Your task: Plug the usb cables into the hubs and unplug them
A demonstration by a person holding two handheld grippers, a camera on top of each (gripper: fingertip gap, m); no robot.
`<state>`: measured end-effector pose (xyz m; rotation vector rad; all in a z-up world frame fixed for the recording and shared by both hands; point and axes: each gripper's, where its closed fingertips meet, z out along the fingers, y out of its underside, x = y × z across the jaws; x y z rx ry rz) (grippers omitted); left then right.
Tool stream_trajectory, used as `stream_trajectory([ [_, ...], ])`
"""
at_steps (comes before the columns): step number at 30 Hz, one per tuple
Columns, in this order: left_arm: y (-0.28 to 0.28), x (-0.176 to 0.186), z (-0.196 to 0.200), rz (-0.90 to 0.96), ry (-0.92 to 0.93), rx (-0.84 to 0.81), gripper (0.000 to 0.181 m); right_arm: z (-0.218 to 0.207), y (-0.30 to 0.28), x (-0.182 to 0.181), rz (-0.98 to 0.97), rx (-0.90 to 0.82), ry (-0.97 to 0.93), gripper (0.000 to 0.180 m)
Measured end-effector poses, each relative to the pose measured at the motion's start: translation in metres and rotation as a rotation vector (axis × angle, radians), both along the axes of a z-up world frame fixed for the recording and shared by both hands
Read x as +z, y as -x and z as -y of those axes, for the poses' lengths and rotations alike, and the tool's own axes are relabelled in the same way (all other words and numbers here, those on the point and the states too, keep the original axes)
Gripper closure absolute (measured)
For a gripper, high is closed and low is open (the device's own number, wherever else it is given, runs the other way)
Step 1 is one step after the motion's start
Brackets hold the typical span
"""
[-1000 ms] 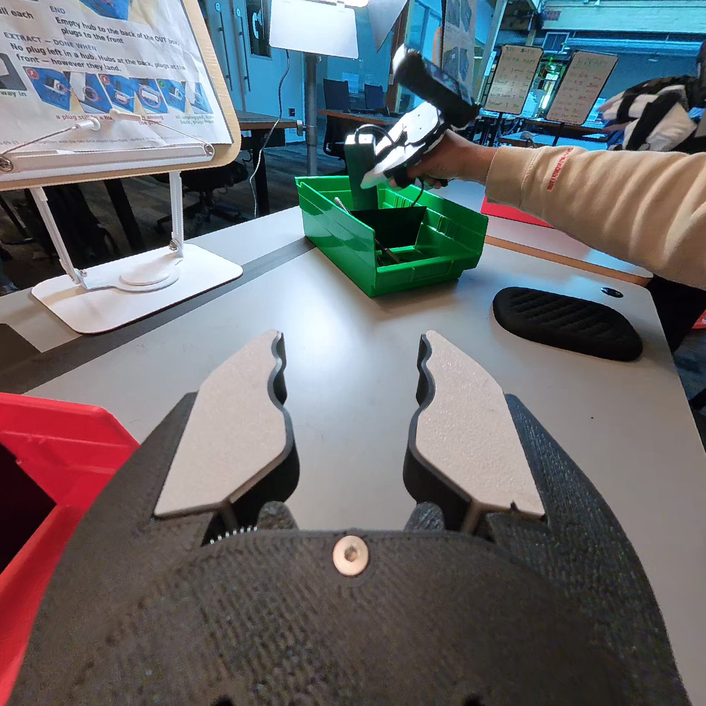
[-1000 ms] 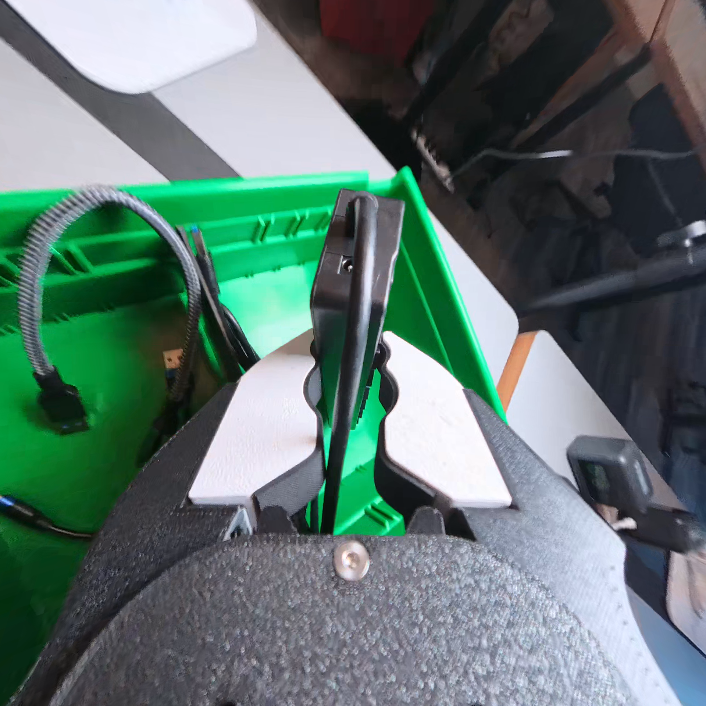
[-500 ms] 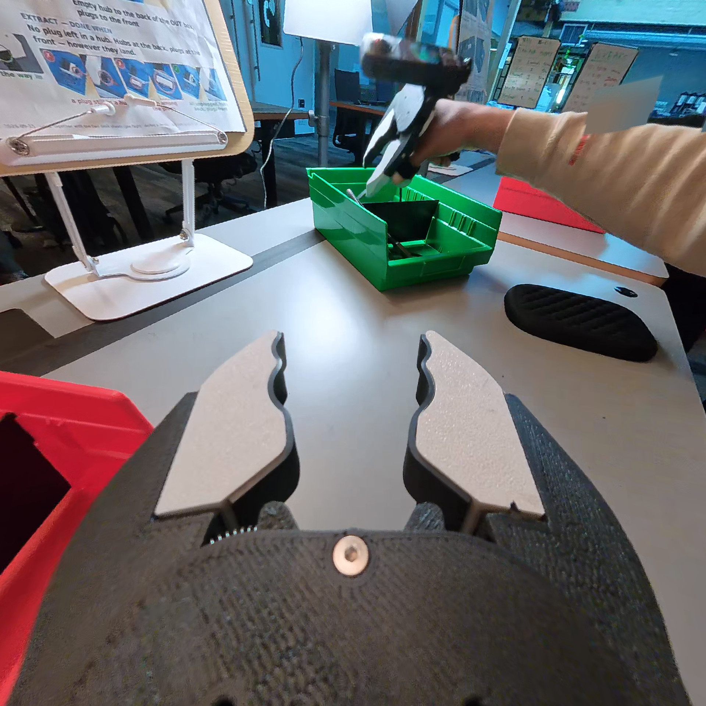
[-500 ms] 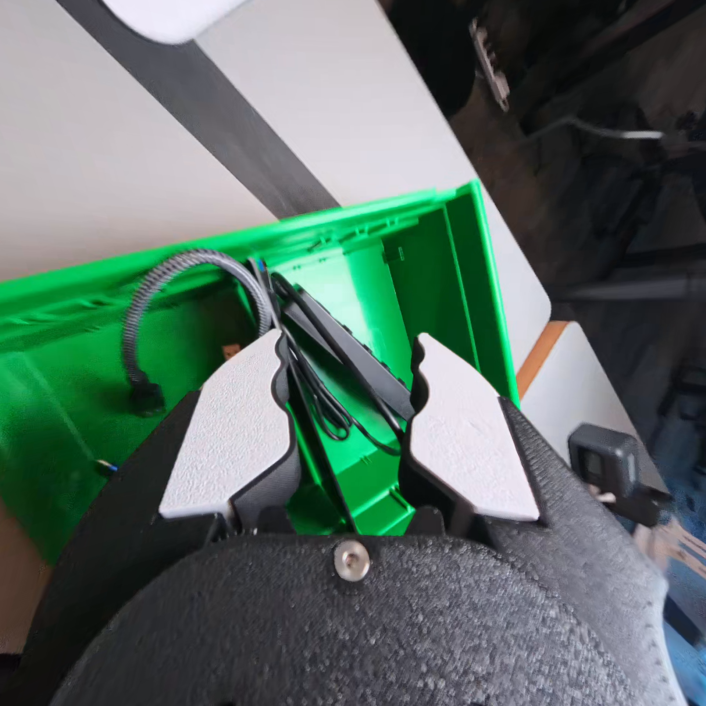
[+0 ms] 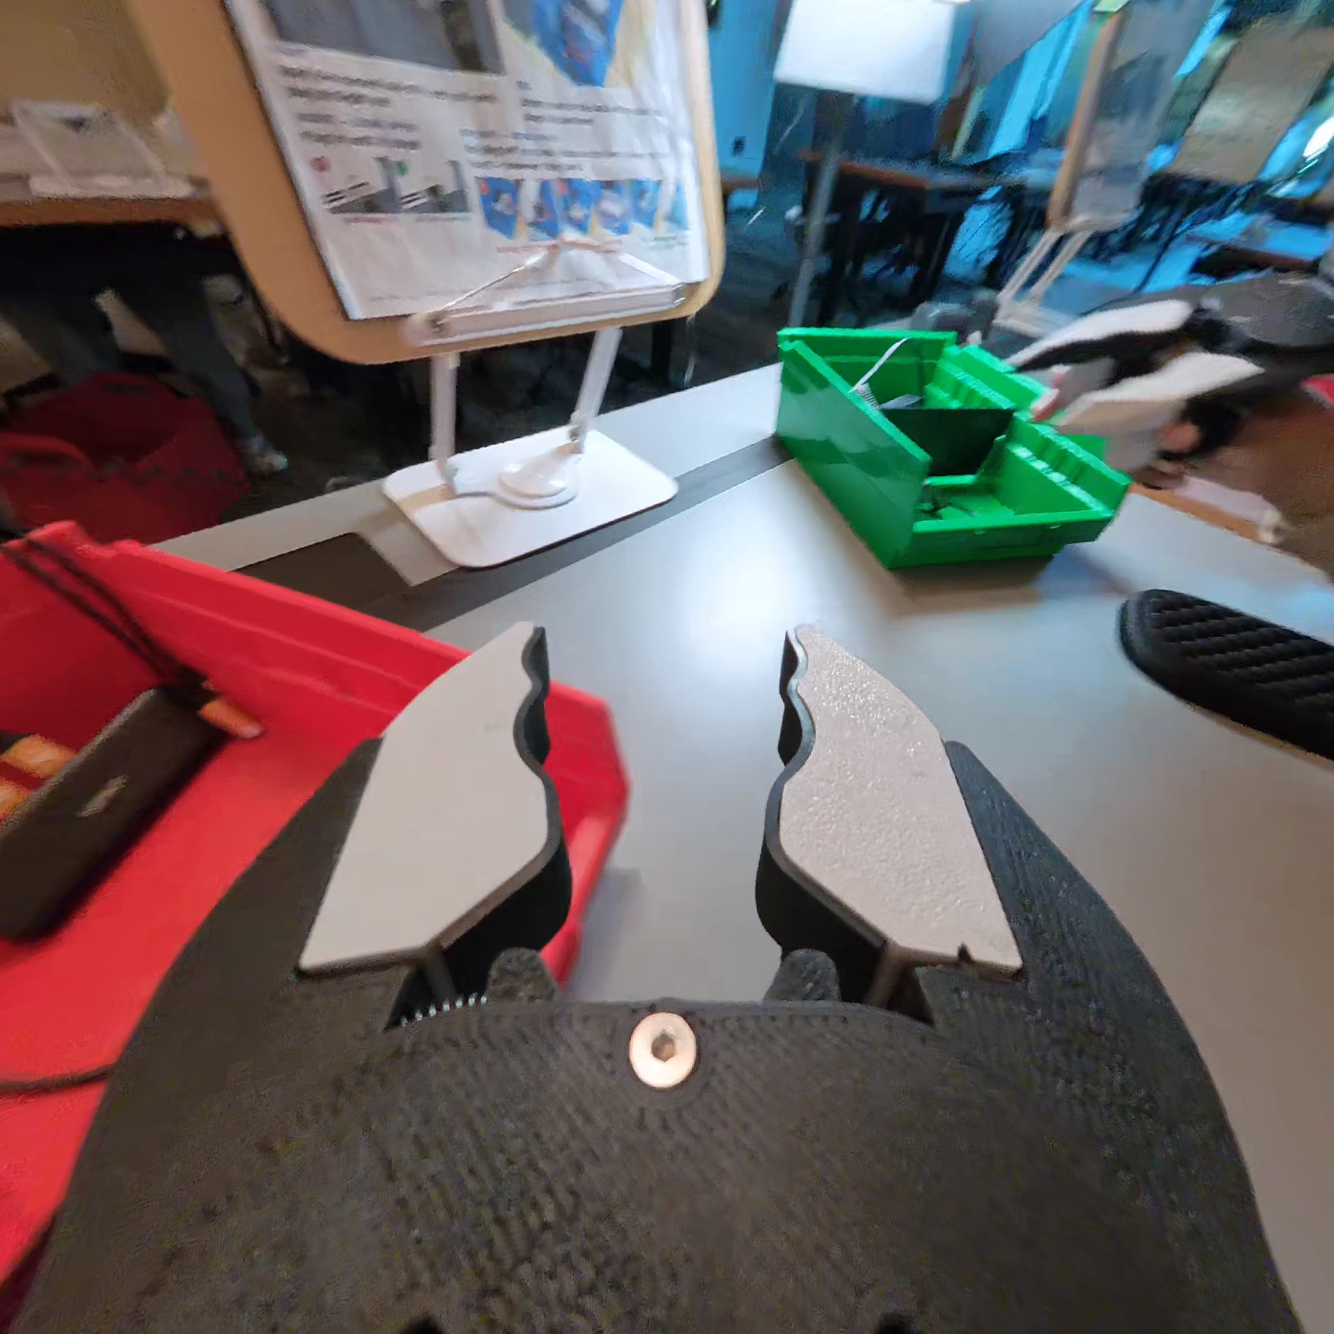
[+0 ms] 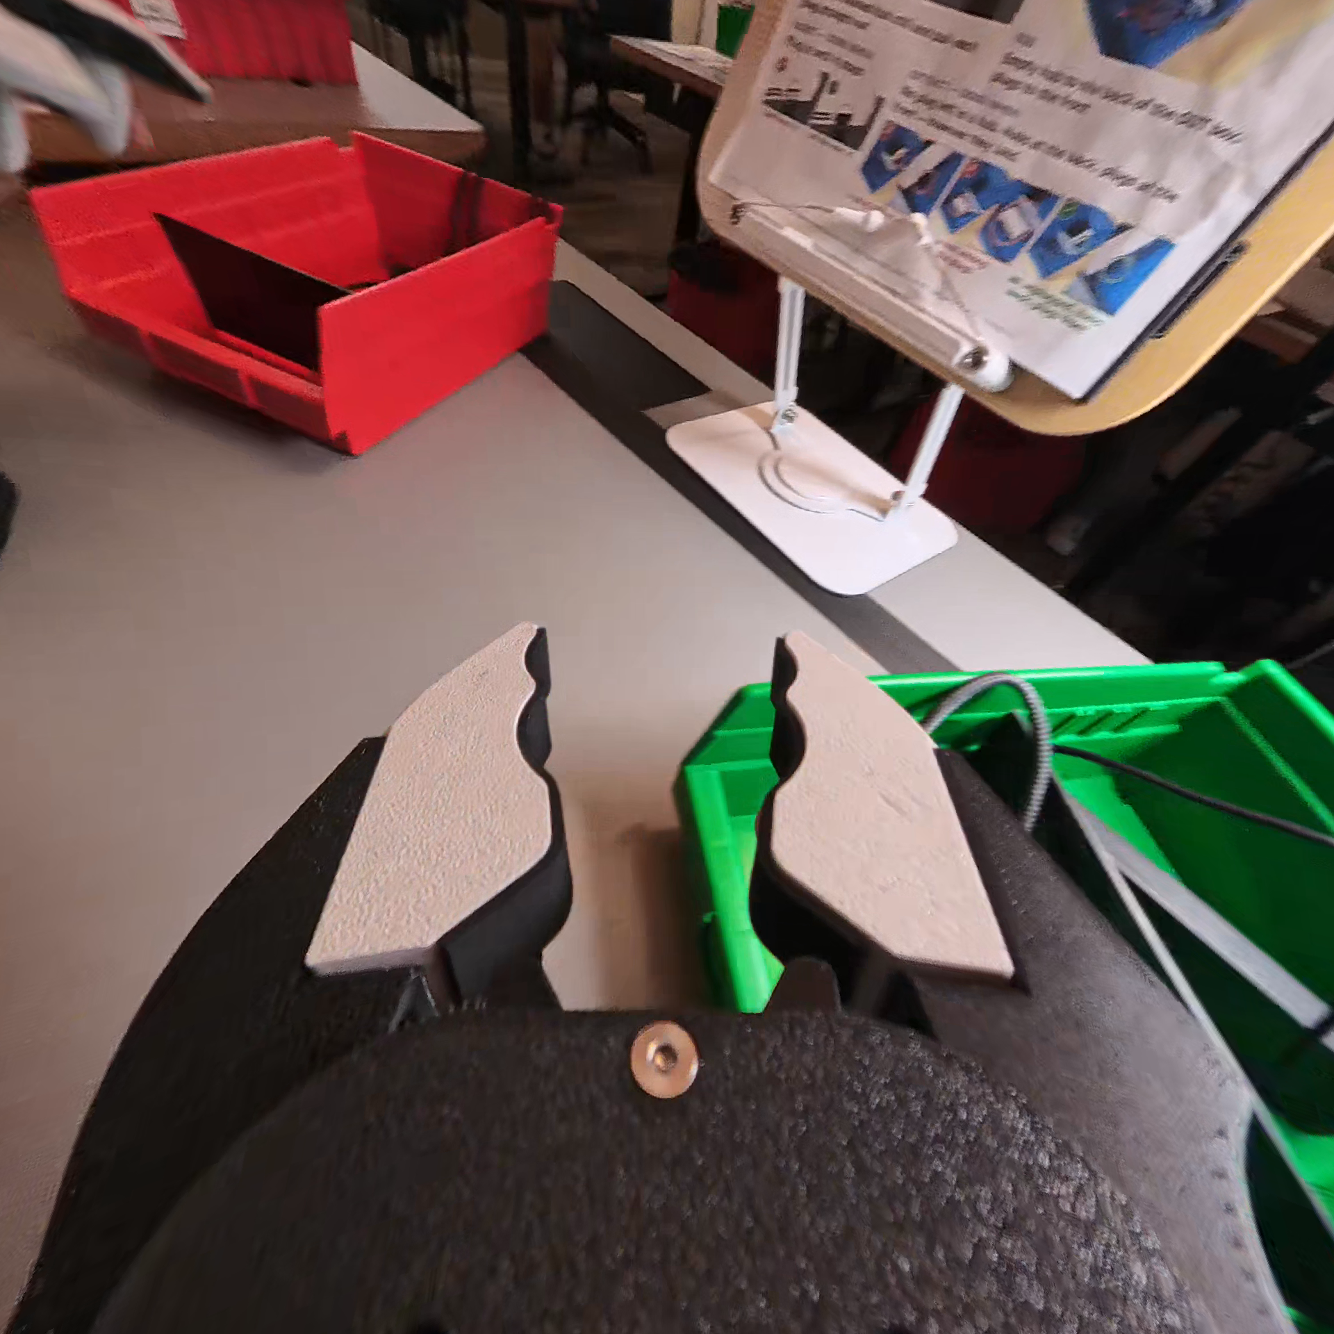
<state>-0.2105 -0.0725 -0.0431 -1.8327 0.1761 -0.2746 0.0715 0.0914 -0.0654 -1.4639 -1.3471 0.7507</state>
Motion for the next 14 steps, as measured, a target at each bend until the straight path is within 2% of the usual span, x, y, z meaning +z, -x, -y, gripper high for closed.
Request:
stream_trajectory([
  [5,0.094,-0.006,-0.024,-0.106,0.234,0.162,0.117,0.03,-0.001,-0.029,-0.046,0.035,0.014,0.125],
  [8,0.143,-0.035,-0.039,-0.117,0.443,0.223,0.115,0.034,0.003,-0.043,-0.052,0.052,0.041,0.125],
  [14,0.199,-0.112,-0.056,-0.143,0.792,0.306,0.111,0.038,0.006,-0.048,-0.059,0.083,0.063,0.126],
])
